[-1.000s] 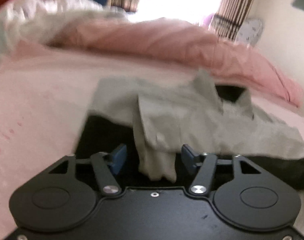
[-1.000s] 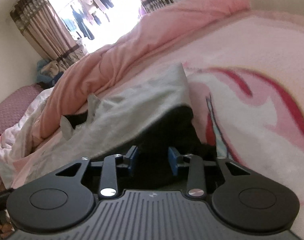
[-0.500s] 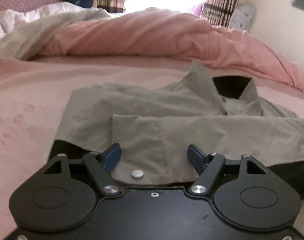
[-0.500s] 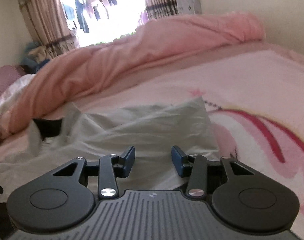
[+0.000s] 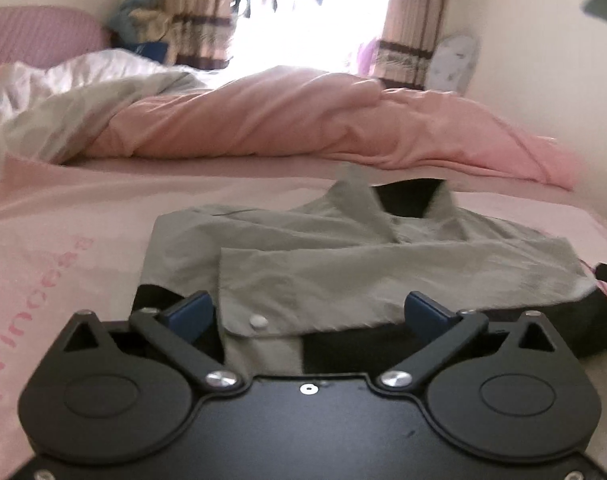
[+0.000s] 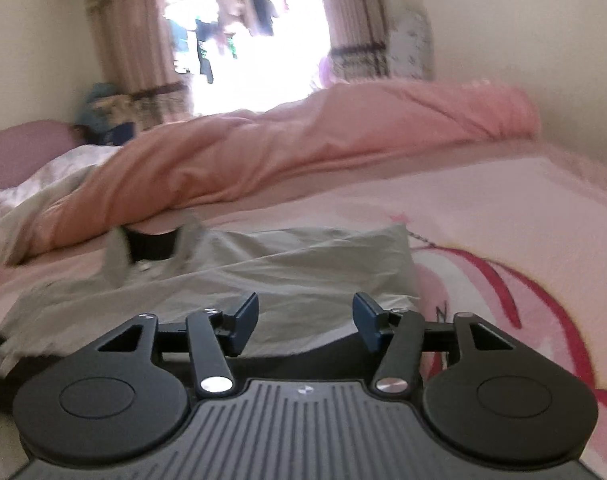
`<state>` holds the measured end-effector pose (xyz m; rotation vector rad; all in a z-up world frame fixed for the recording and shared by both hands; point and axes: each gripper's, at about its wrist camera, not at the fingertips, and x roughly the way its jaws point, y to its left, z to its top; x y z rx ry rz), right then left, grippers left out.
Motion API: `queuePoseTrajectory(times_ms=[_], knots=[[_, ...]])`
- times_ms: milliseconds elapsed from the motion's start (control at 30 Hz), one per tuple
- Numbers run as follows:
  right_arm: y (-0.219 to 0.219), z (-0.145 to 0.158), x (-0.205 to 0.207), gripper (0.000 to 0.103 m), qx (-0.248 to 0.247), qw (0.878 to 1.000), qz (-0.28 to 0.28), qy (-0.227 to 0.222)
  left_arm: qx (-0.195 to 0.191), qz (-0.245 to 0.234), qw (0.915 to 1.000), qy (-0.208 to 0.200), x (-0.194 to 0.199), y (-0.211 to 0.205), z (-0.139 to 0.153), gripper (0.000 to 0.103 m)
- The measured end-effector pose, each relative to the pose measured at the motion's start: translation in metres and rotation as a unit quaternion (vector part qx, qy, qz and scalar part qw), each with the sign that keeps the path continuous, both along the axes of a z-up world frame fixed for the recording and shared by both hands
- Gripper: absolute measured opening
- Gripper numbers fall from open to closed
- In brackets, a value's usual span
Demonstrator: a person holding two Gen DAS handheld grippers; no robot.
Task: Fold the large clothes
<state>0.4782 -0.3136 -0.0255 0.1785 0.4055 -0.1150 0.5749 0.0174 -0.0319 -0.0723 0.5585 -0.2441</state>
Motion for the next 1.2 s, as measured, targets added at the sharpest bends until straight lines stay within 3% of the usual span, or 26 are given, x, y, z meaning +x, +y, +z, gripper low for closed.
queuePoseTrajectory(times_ms=[67, 200, 367, 467, 600, 667, 767, 867, 1033, 1100, 1200], knots=[[0.009, -0.001, -0.007, 0.077, -0.015, 1.000, 0.016, 0.005, 0.000, -0.015, 0.9999, -0.001, -0.010, -0.002, -0.004, 0.103], [0.019, -0.018, -0.004, 0.077, -0.056, 0.998, 0.009, 0.036, 0.019, -0.012, 0.9995, 0.024, -0.007, -0.009, -0.025, 0.103], [0.008, -0.041, 0.006, 0.077, -0.044, 0.997, 0.010, 0.061, 0.007, -0.003, 0.9968, 0.080, 0.013, -0.007, -0.057, 0.103], [0.008, -0.047, 0.004, 0.078, -0.043, 0.998, 0.013, 0.054, 0.015, -0.009, 0.9986, 0.050, 0.008, -0.008, -0.064, 0.103], [0.012, -0.045, 0.001, 0.078, -0.054, 0.997, 0.011, 0.055, 0.019, -0.006, 0.9983, 0.054, 0.005, -0.011, -0.062, 0.103], [0.016, -0.035, -0.004, 0.075, -0.057, 0.997, 0.006, 0.048, 0.009, 0.001, 0.9983, 0.057, 0.004, -0.006, -0.053, 0.103], [0.019, -0.017, -0.009, 0.076, -0.055, 0.998, 0.015, 0.003, -0.011, 0.007, 0.9997, 0.018, 0.001, -0.002, -0.030, 0.103], [0.019, -0.012, 0.008, 0.078, -0.054, 0.998, 0.004, 0.009, -0.014, 0.005, 0.9998, 0.010, 0.012, -0.006, -0.019, 0.103], [0.005, -0.036, 0.039, 0.075, -0.021, 0.998, -0.015, 0.066, -0.012, 0.012, 0.9981, 0.060, 0.040, -0.012, -0.037, 0.103], [0.008, -0.046, 0.037, 0.077, -0.036, 0.998, -0.010, 0.058, -0.009, 0.017, 0.9970, 0.076, 0.047, -0.011, -0.049, 0.103], [0.013, -0.051, 0.034, 0.081, -0.052, 0.997, -0.006, 0.053, 0.029, 0.013, 0.9983, 0.049, 0.044, -0.015, -0.065, 0.103]])
